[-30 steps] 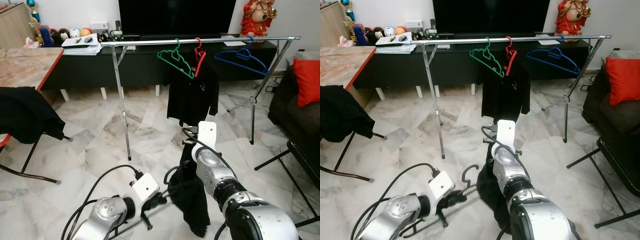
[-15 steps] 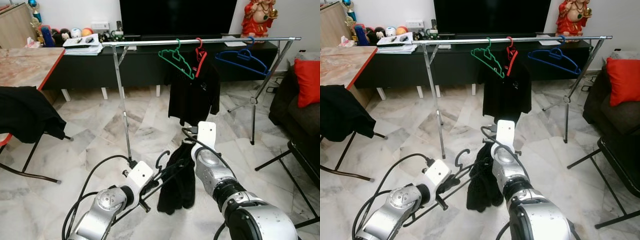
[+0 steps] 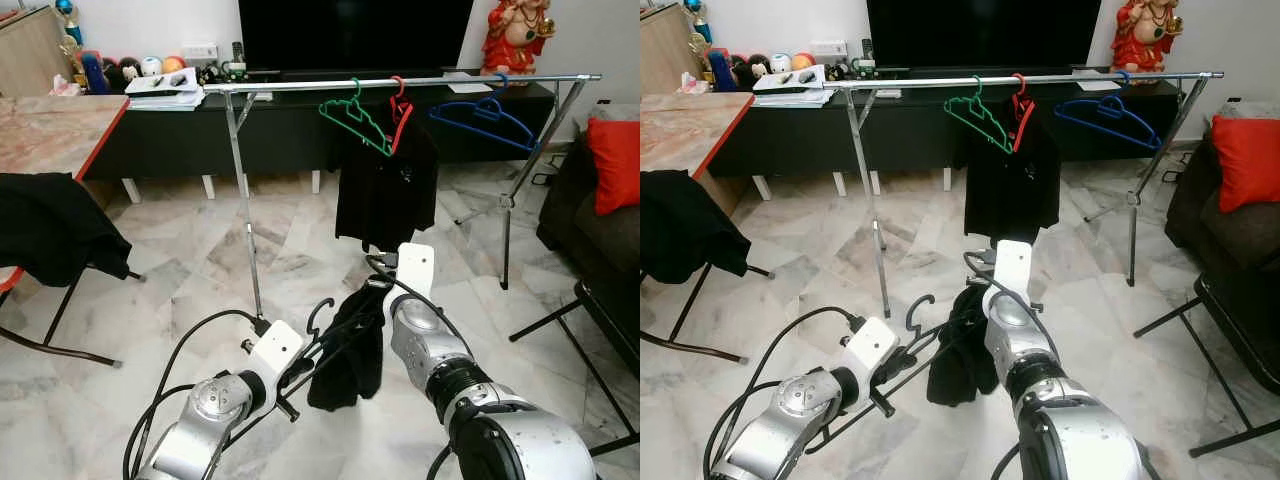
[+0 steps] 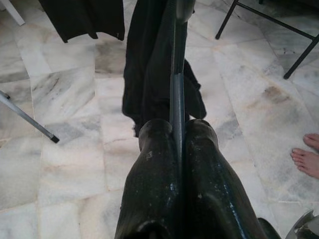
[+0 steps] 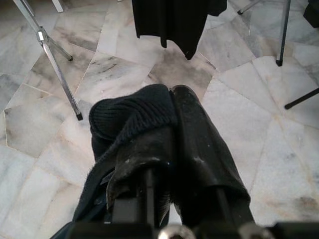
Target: Hang hanger
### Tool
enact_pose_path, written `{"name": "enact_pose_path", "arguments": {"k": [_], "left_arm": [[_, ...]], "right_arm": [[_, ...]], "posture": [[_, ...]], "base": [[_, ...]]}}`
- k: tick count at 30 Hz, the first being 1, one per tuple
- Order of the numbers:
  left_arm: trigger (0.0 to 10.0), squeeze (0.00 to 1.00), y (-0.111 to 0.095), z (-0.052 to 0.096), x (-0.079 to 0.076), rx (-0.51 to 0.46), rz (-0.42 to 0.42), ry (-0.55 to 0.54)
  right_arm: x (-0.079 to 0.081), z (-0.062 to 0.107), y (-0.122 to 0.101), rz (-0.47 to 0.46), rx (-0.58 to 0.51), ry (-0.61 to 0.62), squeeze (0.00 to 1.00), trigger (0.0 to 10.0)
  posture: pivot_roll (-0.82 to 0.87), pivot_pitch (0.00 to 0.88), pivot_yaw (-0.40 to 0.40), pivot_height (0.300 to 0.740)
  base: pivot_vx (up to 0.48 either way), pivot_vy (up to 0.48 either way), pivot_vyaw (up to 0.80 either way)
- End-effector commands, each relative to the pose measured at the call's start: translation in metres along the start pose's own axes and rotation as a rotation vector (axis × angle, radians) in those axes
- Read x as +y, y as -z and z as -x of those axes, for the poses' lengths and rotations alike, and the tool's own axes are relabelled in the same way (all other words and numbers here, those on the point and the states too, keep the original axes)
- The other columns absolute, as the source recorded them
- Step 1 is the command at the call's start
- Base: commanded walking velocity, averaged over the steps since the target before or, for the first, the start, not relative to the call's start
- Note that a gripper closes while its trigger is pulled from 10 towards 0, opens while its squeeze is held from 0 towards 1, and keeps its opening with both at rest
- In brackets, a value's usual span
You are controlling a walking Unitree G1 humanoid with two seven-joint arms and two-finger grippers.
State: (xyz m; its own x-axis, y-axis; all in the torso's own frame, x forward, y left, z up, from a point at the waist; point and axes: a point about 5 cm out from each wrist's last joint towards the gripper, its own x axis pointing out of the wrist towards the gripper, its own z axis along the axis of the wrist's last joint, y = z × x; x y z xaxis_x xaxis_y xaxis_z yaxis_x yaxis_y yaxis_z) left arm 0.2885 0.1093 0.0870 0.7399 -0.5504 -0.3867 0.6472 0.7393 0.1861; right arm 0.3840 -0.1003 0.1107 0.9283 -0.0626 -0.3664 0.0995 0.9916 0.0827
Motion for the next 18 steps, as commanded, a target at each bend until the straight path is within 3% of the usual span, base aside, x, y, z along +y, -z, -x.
{"name": "enact_pose_path", "arguments": {"k": [1, 11, 18], "left_arm": [[10.0, 0.00, 0.002, -0.002, -0.001, 0.021, -0.014, 0.005], [10.0, 0.00, 0.005, -0.002, -0.010, 0.053, -0.060, 0.082], [10.0, 0.00, 0.004, -0.005, -0.013, 0.040, -0.051, 0.076]], "right_arm": [[0.001, 0.000, -0.011, -0.012, -0.038, -0.001, 0.00, 10.0], [0.006, 0.000, -0.014, -0.049, -0.042, -0.032, 0.00, 10.0], [0.012, 0.001, -0.016, -0.059, -0.048, -0.051, 0.00, 10.0]], "posture": [[0.11, 0.052, -0.058, 0.740], [0.12, 0.049, -0.059, 0.740], [0.12, 0.047, -0.058, 0.740]], "base": [[0.000, 0.000, 0.00], [0.000, 0.000, 0.00], [0.000, 0.000, 0.00]]}}
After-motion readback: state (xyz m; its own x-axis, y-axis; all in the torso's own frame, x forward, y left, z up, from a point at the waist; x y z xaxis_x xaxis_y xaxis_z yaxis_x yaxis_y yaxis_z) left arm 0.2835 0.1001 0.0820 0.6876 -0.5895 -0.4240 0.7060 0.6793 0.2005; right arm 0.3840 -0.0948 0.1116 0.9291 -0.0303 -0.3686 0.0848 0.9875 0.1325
